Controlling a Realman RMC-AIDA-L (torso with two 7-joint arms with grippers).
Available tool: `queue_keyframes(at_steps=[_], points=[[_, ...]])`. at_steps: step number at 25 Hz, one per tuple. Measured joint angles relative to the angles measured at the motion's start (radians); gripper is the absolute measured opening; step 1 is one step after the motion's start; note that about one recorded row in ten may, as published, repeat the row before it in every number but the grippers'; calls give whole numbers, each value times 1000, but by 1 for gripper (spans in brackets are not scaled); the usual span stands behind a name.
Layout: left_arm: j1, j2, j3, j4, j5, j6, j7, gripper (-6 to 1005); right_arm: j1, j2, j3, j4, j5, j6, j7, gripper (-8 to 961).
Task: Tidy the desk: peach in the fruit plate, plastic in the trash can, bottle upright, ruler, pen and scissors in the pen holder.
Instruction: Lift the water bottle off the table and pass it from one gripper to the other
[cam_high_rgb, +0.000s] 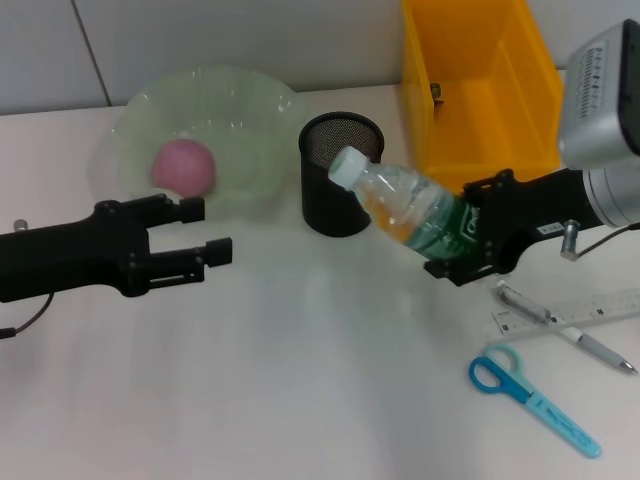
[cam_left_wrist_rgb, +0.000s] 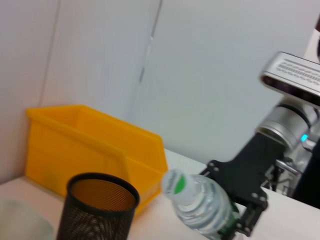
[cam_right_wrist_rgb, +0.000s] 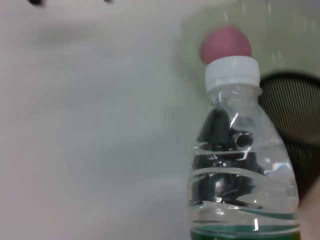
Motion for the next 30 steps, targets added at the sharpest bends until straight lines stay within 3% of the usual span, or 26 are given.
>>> queue_keyframes(at_steps=[15, 30], points=[[5, -10, -66, -12, -13, 20, 6, 733, -34, 3, -8, 181, 426, 62, -329, 768], [8, -21, -58, -164, -234, 60, 122, 731, -1, 3, -26, 461, 751, 70, -628, 769]])
